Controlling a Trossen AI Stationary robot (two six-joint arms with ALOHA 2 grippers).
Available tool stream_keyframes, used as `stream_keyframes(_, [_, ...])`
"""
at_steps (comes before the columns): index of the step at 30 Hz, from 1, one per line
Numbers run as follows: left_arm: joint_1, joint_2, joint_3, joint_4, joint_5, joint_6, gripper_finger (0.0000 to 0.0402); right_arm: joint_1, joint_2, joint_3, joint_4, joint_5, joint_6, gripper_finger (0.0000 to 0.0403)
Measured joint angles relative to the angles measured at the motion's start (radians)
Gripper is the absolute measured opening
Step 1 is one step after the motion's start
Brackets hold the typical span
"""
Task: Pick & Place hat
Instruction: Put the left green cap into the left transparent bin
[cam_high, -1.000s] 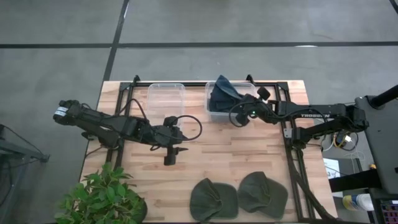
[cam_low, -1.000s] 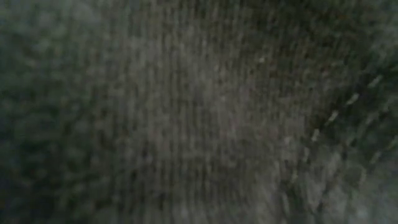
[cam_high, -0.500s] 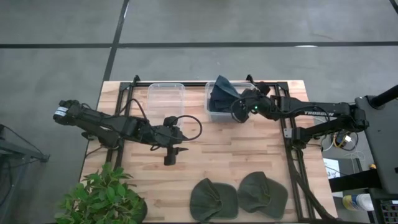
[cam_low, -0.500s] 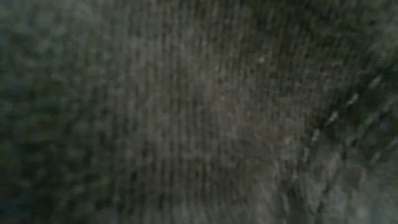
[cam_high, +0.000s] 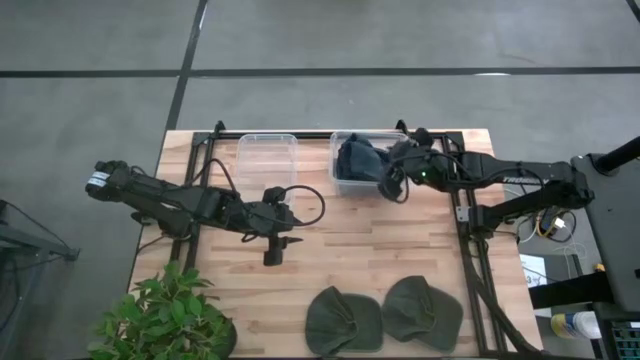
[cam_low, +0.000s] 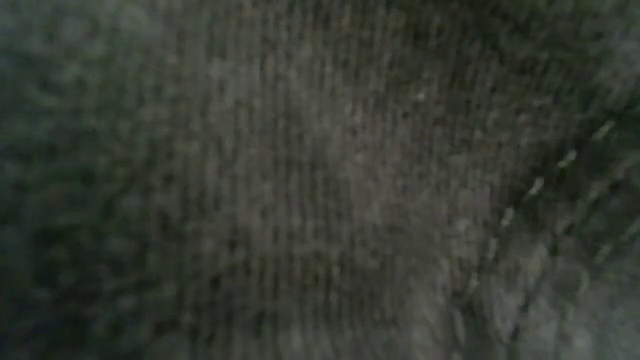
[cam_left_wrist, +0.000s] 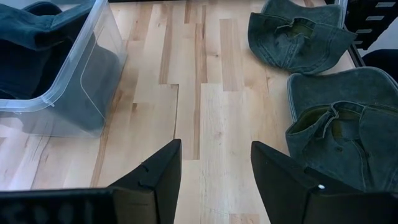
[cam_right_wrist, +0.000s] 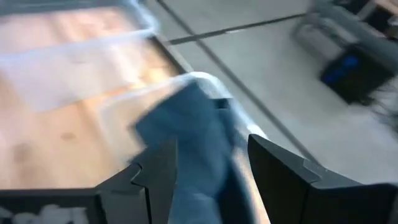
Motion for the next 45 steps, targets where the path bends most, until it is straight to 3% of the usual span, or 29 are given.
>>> stream_keyframes(9, [0.0, 0.0, 0.0, 0.0, 0.0, -0.002, 0.0186, 0.139, 0.0, -0.021, 0.012, -0.275, 0.102, 0.0185])
stream_keyframes(18, [0.0, 0.0, 0.0, 0.001, 0.0, -0.002, 0.0186, 0.271, 0.0, -0.042, 0.014, -0.377, 0.182, 0.0172])
stream_keyframes(27, [0.0, 0.0, 0.0, 0.001, 0.0, -0.003, 0.0186, 0.333, 0.015, -0.095, 0.025, -0.624, 0.277, 0.0164])
stream_keyframes(38, [0.0, 0.0, 0.0, 0.016, 0.0, -0.001, 0.0186, 0.391, 0.203, -0.169, 0.124, -0.757, 0.418, 0.0157])
stream_keyframes(45, [0.0, 0.0, 0.0, 0.016, 0.0, 0.0, 0.0186, 0.408, 0.372, -0.157, 0.126, -0.8, 0.419, 0.0147])
